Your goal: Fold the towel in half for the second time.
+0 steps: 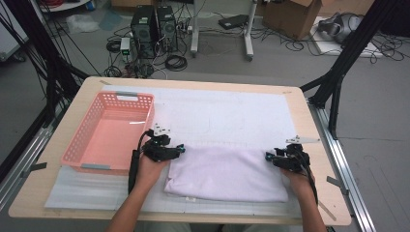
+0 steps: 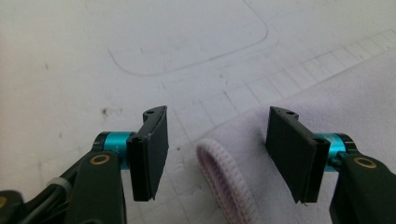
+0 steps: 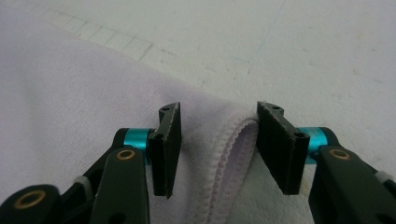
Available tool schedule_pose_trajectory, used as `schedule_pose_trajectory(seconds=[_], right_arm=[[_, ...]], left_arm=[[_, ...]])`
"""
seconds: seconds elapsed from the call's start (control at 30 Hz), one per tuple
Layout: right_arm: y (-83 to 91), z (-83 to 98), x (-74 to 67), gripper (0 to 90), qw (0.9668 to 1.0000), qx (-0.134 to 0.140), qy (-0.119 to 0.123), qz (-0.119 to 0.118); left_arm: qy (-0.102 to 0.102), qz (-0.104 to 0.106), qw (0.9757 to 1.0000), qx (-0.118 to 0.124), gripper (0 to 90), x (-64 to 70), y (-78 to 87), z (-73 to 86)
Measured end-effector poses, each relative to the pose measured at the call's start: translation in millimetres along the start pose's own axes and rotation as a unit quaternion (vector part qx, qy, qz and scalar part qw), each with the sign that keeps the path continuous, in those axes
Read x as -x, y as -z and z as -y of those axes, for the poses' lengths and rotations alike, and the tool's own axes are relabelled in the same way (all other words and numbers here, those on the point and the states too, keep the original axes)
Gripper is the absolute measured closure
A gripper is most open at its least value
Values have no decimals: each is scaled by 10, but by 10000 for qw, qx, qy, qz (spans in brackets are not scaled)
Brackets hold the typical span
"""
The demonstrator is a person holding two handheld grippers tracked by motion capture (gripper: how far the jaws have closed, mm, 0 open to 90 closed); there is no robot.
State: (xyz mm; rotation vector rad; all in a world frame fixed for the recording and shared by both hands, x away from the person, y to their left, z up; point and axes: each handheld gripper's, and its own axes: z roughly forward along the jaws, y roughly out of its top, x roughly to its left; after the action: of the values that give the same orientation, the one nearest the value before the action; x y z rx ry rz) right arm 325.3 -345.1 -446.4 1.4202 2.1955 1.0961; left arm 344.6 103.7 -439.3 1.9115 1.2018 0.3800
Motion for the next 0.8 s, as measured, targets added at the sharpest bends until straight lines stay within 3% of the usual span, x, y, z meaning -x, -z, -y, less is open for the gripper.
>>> schedule_pose_trajectory(seconds=[0.1,0.17,0.2,0.27,0.33,0.37,0.47,0.63,0.8], right_arm=[[42,50,38,753,9997,108,-167,-136],[64,63,48,814,9995,166,-219,-182],[76,66,27,823,9996,187,-146,-123],[115,71,-14,831,9992,353,88,156],[169,44,-22,835,9975,629,146,299],[189,20,-26,836,9963,752,175,371],[197,-95,-27,836,9940,917,237,541],[104,-288,-3,834,9917,924,392,804],[6,-427,33,833,9898,977,317,990]], left_arm=[[0,201,9997,-100,450,-23,-43,27],[-297,386,9988,-93,621,28,-66,49],[-317,315,9990,-84,780,57,-58,32],[-374,66,9991,191,804,79,-1,-5],[-77,-29,9980,622,809,63,67,-47],[-38,-117,9972,741,810,71,76,-66],[-79,-292,9965,775,809,80,44,-141],[102,-379,9947,955,807,28,-32,-254],[214,-524,9934,996,799,-11,-149,-317]])
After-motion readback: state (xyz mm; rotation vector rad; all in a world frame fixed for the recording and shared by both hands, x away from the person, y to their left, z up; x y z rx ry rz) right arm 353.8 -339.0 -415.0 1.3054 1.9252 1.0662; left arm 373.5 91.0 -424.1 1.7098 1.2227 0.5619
